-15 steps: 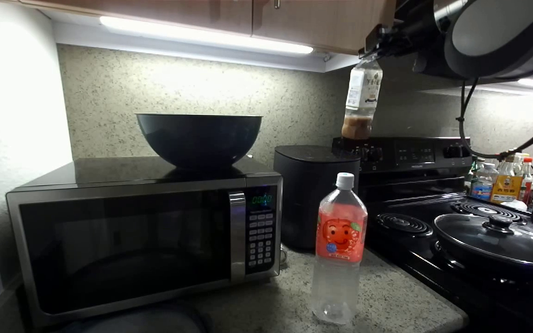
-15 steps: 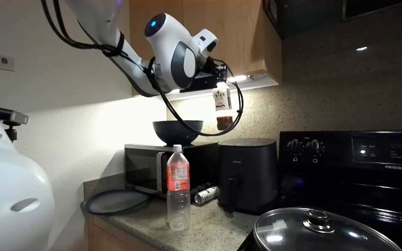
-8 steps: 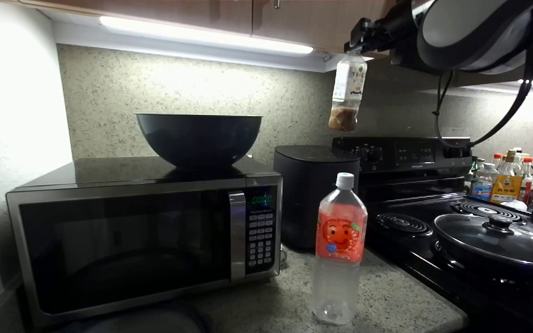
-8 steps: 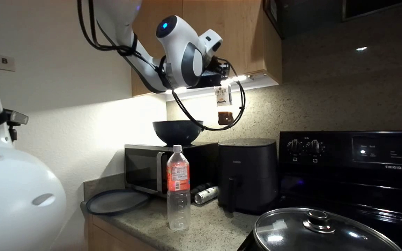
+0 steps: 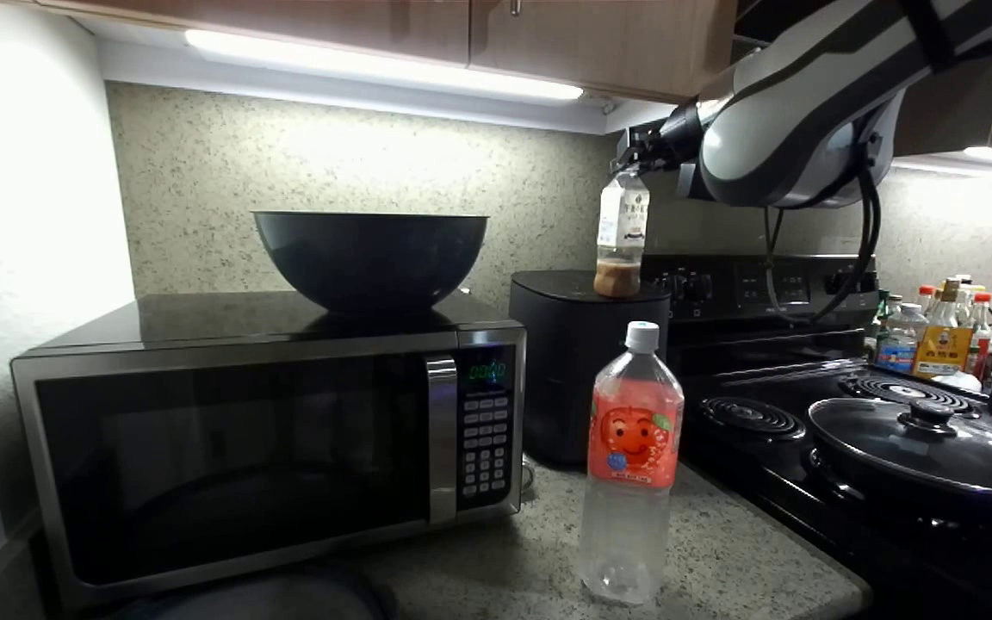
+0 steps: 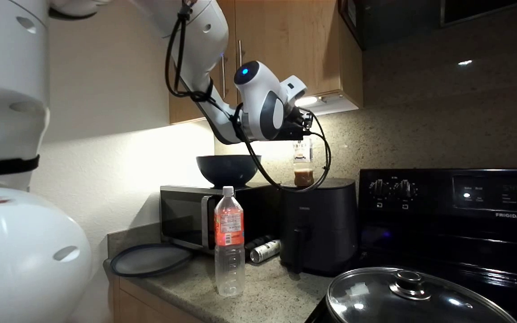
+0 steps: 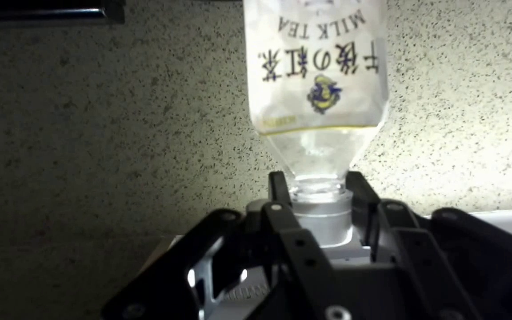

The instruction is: Put the right bottle on the air fryer

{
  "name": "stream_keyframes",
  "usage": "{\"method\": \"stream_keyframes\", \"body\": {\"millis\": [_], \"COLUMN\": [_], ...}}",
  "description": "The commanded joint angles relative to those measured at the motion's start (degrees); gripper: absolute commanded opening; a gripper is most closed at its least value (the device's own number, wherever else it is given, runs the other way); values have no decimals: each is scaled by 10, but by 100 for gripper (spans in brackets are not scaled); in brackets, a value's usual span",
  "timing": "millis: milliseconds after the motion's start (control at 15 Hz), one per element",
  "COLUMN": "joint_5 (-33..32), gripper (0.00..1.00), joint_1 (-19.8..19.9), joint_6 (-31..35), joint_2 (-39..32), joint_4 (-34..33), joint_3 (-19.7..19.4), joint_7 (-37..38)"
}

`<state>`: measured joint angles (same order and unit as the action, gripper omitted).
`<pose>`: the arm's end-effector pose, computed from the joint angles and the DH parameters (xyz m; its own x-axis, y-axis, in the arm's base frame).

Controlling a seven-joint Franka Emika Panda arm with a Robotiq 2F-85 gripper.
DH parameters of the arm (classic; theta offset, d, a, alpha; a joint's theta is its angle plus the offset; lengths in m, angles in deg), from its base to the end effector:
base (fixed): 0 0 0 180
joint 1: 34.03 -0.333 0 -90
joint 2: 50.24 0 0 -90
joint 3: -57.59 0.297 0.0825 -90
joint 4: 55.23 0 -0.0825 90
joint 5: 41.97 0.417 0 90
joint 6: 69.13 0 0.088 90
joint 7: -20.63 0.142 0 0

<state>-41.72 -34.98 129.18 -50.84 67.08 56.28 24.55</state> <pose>0.6401 -0.0045 0.5212 0.2509 -0.0738 0.9652 -0.0259 -0.9972 -0.0696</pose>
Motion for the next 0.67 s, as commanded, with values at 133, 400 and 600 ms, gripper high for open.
{"method": "stream_keyframes", "body": {"millis": [133,400,600], "joint_5": [-14,-11,3], "gripper": [11,68,88], "joint_1": [10,12,11], "joint_6": [-3,-3,-5], "joint_2": [-68,-86,-88], "joint_4": [-85,-108,-113], "joint_3": [-2,-1,1], "joint_7": [8,4,-10]}}
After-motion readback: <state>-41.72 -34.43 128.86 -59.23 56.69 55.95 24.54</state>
